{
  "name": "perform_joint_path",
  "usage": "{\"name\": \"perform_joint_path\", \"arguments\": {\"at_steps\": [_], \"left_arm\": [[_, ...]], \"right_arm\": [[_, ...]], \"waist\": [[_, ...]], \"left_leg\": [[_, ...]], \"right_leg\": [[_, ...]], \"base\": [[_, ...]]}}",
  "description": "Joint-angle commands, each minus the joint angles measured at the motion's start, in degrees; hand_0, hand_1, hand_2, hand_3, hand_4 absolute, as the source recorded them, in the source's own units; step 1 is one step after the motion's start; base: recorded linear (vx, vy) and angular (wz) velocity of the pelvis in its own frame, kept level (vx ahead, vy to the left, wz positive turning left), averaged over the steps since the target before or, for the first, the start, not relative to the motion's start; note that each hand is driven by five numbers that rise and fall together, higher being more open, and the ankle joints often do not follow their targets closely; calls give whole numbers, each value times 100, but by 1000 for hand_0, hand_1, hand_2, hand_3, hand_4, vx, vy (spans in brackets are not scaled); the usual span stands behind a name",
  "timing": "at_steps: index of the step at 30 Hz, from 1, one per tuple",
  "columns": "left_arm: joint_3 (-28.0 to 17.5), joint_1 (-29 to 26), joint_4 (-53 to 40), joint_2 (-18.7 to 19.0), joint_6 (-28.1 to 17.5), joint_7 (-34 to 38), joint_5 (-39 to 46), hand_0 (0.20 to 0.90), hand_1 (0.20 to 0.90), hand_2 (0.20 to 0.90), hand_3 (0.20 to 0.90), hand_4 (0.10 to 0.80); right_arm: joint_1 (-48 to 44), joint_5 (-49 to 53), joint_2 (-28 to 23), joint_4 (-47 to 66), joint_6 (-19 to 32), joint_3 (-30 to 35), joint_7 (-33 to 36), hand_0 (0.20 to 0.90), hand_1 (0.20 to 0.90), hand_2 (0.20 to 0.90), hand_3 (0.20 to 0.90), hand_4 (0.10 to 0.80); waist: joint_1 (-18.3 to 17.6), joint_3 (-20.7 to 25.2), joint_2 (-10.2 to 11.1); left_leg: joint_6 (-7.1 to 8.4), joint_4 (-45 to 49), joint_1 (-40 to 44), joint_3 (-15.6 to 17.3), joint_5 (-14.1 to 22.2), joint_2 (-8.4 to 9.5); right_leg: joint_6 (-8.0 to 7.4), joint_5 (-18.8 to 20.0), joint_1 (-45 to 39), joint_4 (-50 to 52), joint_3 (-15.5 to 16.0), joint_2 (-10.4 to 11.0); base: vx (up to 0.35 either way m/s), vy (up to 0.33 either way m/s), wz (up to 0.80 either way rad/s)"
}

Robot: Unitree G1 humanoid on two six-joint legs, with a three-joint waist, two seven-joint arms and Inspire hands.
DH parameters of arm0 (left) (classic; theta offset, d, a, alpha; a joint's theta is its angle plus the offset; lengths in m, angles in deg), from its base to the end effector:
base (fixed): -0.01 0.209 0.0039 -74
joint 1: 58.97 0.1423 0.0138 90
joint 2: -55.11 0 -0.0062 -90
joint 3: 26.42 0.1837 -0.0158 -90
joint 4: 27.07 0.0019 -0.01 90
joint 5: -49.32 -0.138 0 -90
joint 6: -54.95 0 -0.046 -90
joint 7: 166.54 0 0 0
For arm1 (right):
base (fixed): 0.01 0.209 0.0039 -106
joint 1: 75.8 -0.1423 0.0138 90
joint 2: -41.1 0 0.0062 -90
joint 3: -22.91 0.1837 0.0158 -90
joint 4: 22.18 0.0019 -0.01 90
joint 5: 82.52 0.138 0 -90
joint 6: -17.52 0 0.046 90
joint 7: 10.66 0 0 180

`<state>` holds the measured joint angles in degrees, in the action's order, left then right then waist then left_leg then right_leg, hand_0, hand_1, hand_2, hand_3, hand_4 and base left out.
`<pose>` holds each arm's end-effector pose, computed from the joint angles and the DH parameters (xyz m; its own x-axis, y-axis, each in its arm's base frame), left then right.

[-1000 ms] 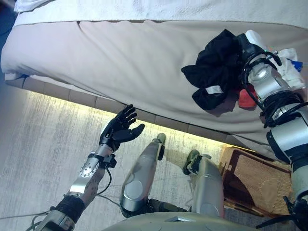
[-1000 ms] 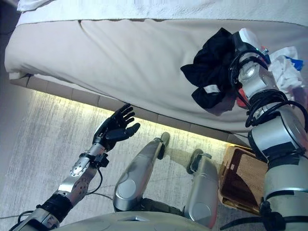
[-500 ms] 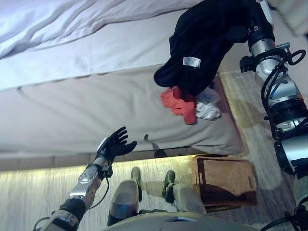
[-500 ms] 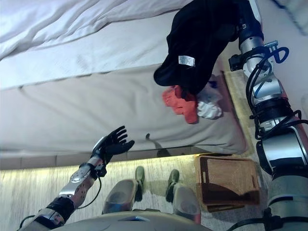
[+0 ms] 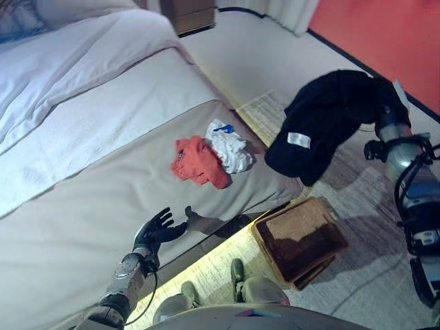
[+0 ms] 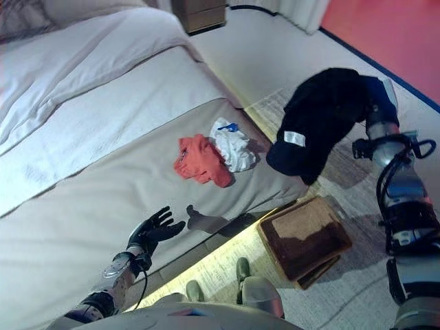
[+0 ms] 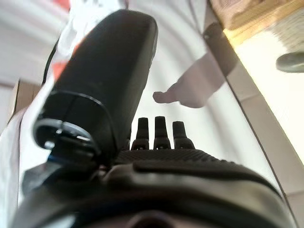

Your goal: Pick up the clothes from the bed and place them into the basket

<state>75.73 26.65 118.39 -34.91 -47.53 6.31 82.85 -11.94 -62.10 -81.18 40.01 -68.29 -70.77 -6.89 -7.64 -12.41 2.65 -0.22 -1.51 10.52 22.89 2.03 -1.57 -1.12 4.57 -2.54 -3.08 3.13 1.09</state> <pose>0.1473 0.2192 -0.0810 0.7874 0.0262 -0.6158 -0.1476 0.9781 -0.1471 0.2703 -0.3166 0.1486 0.9637 -0.2161 0.1565 0.2632 0.8667 -0.4238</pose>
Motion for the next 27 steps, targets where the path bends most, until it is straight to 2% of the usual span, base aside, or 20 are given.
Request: {"name": "perform_joint_path", "arguments": {"at_steps": [1, 2, 3, 4, 5, 7, 8, 13, 17, 24, 25, 26, 27], "left_arm": [[-99, -176, 140, 64, -358, -174, -173, 900, 900, 900, 900, 800], [-130, -161, 64, 52, -381, -144, -116, 900, 900, 900, 900, 800], [-133, -163, 29, 41, -402, -106, -13, 900, 900, 900, 900, 800], [-135, -207, -27, 39, -371, -55, 62, 900, 900, 900, 900, 800], [-137, -311, -109, 13, -318, 19, 77, 900, 900, 900, 900, 800], [-77, -393, -141, 2, -299, 43, 53, 900, 900, 900, 900, 800], [81, -467, -227, -4, -359, 66, 23, 900, 900, 900, 900, 800], [69, -473, -255, 178, -372, 30, 78, 900, 900, 900, 900, 800], [-45, -352, -243, 255, -350, -6, 163, 900, 900, 900, 900, 800], [-92, -140, -224, 309, -378, -325, 2, 900, 900, 900, 900, 800], [-82, -160, -233, 316, -378, -323, 2, 900, 900, 900, 900, 800], [-75, -179, -219, 324, -389, -330, 17, 900, 900, 900, 900, 800], [-79, -189, -217, 328, -392, -334, 28, 900, 900, 900, 900, 800]], "right_arm": [[-432, -26, -305, 630, 375, 319, -61, 300, 300, 300, 200, 100], [-265, -123, -303, 718, 332, 316, -91, 300, 300, 300, 200, 100], [-147, -254, -259, 813, 205, 329, -60, 300, 300, 300, 200, 100], [-84, -339, -210, 816, 176, 319, 8, 300, 300, 300, 200, 100], [-41, -343, -149, 691, 61, 287, 98, 300, 300, 300, 200, 100], [43, -338, -98, 600, 1, 314, 167, 300, 300, 300, 200, 100], [96, -441, -30, 296, -129, 353, 293, 300, 300, 300, 200, 100], [-198, -775, -26, -669, -352, 5, 226, 300, 300, 300, 200, 100], [-268, -1016, 12, -1258, -403, -271, 129, 300, 300, 300, 200, 100], [-468, -1280, 165, -2259, -535, -423, 132, 300, 300, 300, 200, 100], [-532, -1266, 198, -2342, -544, -453, 147, 582, 582, 582, 529, 429], [-599, -1261, 214, -2432, -543, -484, 164, 820, 820, 820, 807, 707], [-641, -1258, 220, -2480, -546, -503, 181, 900, 900, 900, 900, 800]], "waist": [[-14, 698, 174], [-11, 650, 186], [-4, 605, 176], [18, 577, 175], [33, 553, 187], [15, 538, 164], [71, 473, 131], [153, 408, 17], [289, 457, -6], [592, 433, -117], [618, 399, -143], [639, 377, -166], [650, 360, -180]], "left_leg": [[106, 1246, -439, -301, 801, -169], [170, 1593, -615, -470, 700, -216], [195, 1500, -677, -673, 597, -252], [199, 1305, -714, -895, 536, -234], [130, 1118, -747, -1068, 559, -141], [118, 835, -709, -1053, 462, -154], [115, 539, -715, -1277, 382, -71], [75, 184, -624, -1208, 293, -43], [56, 135, -590, -1266, 287, 2], [118, -4, -631, -1421, 195, 5], [126, -21, -660, -1431, 178, 4], [136, -39, -680, -1443, 157, 1], [141, -49, -688, -1445, 148, -1]], "right_leg": [[-154, -574, 89, 570, 80, 213], [-87, -583, 93, 626, -8, 174], [-78, -594, 108, 694, -122, 131], [-96, -591, 130, 723, -255, 112], [-137, -547, 200, 706, -386, 119], [-187, -518, 255, 705, -368, 121], [-252, -419, 368, 666, -335, 148], [-323, -403, 473, 622, -225, 182], [-283, -448, 342, 522, -162, 162], [-237, -472, 202, 327, 64, 152], [-232, -472, 216, 314, 100, 154], [-230, -469, 225, 302, 129, 157], [-229, -469, 227, 290, 144, 160]], "base": [[0, -67, -35], [7, -16, -39], [4, 19, -49], [-49, 52, -60], [-80, 48, -77], [-89, 17, -56], [-87, -5, -11], [-48, -22, -12], [47, -95, 4], [4, -95, 18], [-121, -64, 17], [-83, -37, 15], [-72, -42, 25]]}}
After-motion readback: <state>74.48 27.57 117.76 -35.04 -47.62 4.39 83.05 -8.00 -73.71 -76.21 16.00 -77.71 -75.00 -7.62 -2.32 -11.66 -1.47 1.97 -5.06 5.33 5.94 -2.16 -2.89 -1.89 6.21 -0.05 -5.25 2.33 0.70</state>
